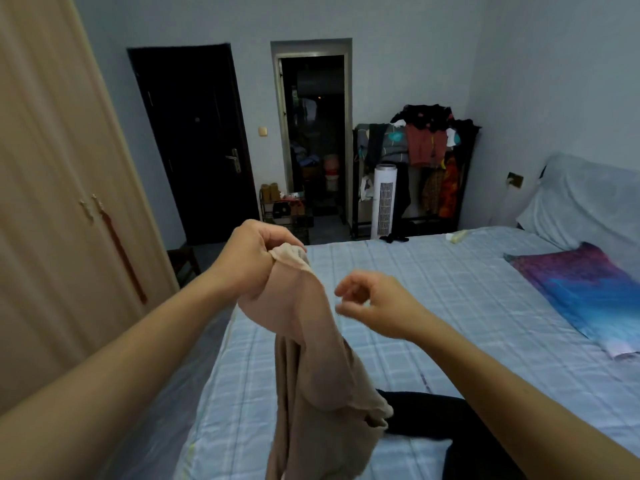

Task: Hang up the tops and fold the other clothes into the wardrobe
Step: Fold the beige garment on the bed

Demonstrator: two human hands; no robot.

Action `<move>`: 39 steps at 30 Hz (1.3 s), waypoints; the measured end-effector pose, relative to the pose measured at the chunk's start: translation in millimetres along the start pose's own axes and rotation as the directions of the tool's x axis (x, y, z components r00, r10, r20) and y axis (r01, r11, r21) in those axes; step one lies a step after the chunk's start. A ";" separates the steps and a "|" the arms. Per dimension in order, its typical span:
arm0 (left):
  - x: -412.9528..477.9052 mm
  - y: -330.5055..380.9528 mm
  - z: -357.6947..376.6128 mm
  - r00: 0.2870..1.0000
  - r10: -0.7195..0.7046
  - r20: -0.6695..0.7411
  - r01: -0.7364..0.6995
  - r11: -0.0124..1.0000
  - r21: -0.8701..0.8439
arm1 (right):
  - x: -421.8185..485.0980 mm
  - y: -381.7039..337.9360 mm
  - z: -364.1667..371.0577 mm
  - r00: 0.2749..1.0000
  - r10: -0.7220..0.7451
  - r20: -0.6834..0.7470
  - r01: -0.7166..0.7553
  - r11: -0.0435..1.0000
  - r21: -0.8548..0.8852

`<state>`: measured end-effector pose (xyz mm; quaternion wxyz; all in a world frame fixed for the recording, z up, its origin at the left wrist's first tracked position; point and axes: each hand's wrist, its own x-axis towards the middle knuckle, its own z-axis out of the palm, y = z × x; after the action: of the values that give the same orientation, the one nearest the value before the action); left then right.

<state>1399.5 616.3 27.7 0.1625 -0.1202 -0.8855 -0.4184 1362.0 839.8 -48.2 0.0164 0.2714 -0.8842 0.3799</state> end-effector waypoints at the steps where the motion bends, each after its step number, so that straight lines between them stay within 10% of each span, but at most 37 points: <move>1: 1.5 2.2 -0.9 1.000 0.003 -0.020 -0.002 1.000 0.017 | -1.4 9.0 5.9 0.992 0.070 0.100 -0.064 0.996 -0.066; 5: 3.1 8.5 -6.1 0.994 0.021 -0.110 -0.020 1.000 0.010 | -9.4 34.1 39.9 0.946 0.180 0.270 -0.120 0.967 -0.223; 18: -12.8 -8.4 -60.5 0.987 0.046 -0.153 -0.042 0.999 0.024 | 21.1 38.9 54.2 0.947 0.103 -0.304 -0.096 0.995 0.039; 24: -26.3 -36.2 -98.1 0.975 -0.123 0.186 0.095 0.984 0.150 | 28.6 3.0 9.2 0.910 0.007 -0.415 0.044 0.993 0.113; 29: -27.0 -43.9 -94.7 0.846 -0.366 0.387 0.050 0.777 0.627 | 30.4 -31.9 -9.8 0.916 -0.069 -0.396 0.112 0.990 0.087; 33: -24.8 -22.6 -67.5 0.979 -0.082 0.186 -0.037 0.827 0.562 | 27.5 -53.7 -13.2 0.927 -0.108 -0.359 0.141 0.988 0.067; 39: -33.8 24.6 -7.8 0.972 0.236 -0.003 -0.228 0.940 0.256 | 22.9 -72.8 -9.4 0.937 -0.111 -0.331 0.148 0.985 0.088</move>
<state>1440.6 622.9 36.5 0.2395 -0.1949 -0.9085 -0.2817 1376.7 794.4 12.1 0.1718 0.2633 -0.8270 0.4662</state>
